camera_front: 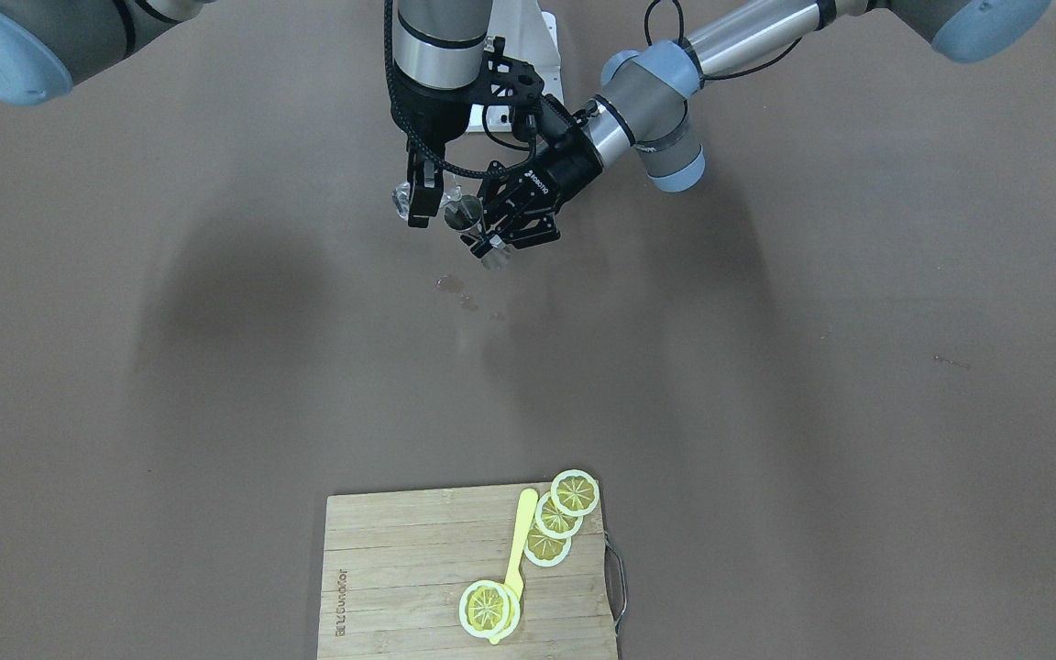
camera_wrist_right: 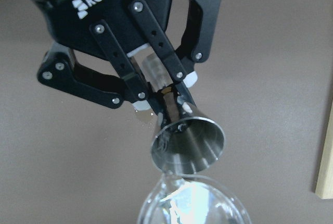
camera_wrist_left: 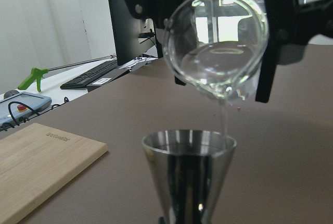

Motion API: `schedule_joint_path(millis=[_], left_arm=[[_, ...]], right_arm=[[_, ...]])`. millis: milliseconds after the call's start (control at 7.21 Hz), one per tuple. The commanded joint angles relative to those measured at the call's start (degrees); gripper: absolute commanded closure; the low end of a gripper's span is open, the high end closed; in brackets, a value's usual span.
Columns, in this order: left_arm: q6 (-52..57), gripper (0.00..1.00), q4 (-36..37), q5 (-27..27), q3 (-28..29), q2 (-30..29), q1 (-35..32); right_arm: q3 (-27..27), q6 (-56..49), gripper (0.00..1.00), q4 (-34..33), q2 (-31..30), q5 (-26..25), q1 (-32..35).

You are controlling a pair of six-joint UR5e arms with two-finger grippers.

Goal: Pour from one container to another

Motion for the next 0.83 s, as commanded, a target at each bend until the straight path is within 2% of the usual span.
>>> schedule_joint_path(millis=[0,693], left_arm=[[0.0,1.0,0.0,0.0,0.0,0.0,0.0],[0.0,1.0,0.3,0.1,0.1,-0.1,0.1]], right_arm=[[-1.0,0.0,1.0,0.0,1.0,-0.1,0.1],[-0.4,-0.2,1.0,0.4,1.1,0.6,0.5]])
